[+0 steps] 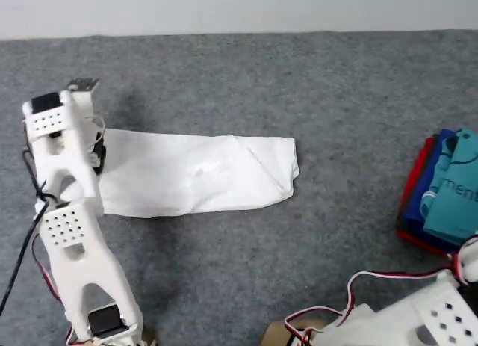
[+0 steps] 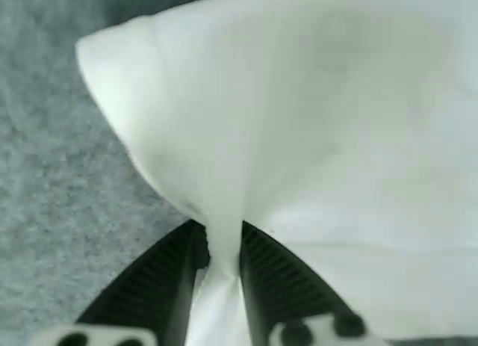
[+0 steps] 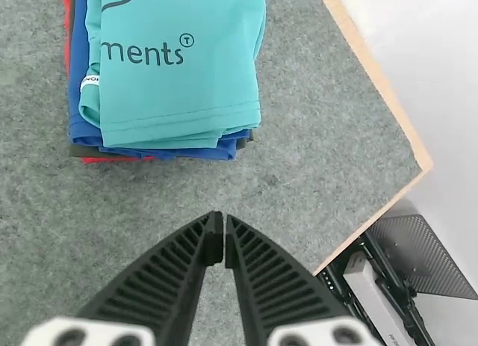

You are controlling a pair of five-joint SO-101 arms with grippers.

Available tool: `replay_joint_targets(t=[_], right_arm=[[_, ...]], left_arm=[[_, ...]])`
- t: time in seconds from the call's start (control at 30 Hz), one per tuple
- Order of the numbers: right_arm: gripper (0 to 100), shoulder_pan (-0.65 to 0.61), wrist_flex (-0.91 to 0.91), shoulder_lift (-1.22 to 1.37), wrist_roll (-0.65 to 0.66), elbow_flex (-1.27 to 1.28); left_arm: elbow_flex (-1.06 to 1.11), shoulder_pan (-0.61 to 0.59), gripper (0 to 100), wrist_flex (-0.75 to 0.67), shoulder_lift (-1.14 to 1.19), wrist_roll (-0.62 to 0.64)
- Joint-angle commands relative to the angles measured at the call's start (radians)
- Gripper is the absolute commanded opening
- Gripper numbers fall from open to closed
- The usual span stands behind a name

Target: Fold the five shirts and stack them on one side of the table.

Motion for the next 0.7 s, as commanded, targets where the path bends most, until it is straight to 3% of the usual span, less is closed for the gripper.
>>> replay_joint_targets(t=[0.0,0.3,0.5,0.67], right_arm=[[1.0,-0.012,-0.007,-0.012,0.011,-0.005],[1.0,-0.012,-0.002,-0.018,0.009,-0.003],[1.0,-0.007,0.004,-0.019,0.009,-0.003],[1.0,-0.007,0.004,-0.019,0.009,-0.003]], left_arm=[[0.084,0.130,0,0.031,-0.193,0.000],[0.251,0.470,0,0.029,-0.470,0.118],[0.203,0.667,0,0.023,-0.459,0.204],[0.054,0.764,0,0.025,-0.356,0.278]])
